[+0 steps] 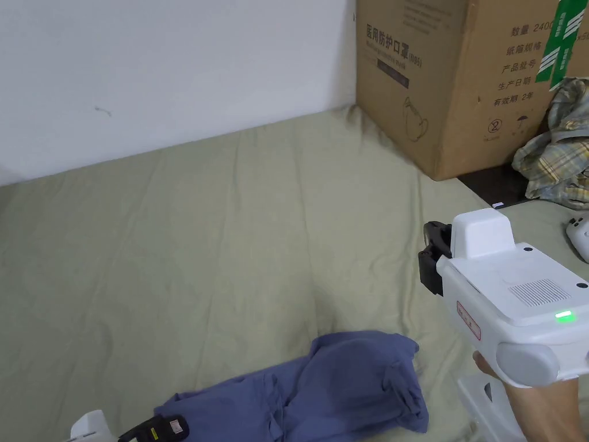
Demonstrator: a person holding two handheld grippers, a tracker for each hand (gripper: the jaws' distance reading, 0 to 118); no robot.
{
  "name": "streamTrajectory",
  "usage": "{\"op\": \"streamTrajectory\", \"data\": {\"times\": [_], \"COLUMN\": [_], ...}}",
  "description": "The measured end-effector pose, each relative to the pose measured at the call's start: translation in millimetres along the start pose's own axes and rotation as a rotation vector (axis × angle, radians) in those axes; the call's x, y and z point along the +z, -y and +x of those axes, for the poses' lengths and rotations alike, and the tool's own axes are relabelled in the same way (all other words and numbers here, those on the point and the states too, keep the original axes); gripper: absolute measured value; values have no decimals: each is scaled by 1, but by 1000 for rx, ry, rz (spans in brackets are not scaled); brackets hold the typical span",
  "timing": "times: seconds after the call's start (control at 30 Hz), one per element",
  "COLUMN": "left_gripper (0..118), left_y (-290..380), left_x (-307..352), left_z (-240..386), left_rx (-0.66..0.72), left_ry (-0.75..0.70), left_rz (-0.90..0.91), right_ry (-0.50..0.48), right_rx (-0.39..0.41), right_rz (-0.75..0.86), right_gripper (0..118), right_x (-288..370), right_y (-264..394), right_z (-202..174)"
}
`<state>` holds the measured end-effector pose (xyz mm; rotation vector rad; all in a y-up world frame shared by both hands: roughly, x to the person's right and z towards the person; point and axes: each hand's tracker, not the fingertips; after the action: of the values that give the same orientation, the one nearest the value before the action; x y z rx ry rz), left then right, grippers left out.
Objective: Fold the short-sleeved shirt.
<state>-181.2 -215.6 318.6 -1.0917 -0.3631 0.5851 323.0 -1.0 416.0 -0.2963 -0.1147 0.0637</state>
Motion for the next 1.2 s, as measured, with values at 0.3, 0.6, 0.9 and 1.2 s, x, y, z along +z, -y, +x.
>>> {"op": "streamTrajectory", "data": {"times": [0.3, 0.6, 0.9, 1.2], "left_gripper": [30, 8, 8, 8], "left_y": [11, 11, -11, -8], "left_x": [-14, 31, 109, 110], "left_z": [13, 44, 33, 111], "left_rx": [-78, -145, -192, -172], "left_ry": [-44, -60, -213, -167], "left_rz": [10, 110, 170, 161], "right_ry": [27, 13, -14, -30], "right_rx": [-4, -2, 6, 7], "right_rz": [-18, 3, 33, 40], "right_gripper": [0, 0, 0, 0], "right_x": [-1, 7, 12, 10], "right_y": [7, -1, -9, -10], "right_z": [12, 14, 10, 9]}}
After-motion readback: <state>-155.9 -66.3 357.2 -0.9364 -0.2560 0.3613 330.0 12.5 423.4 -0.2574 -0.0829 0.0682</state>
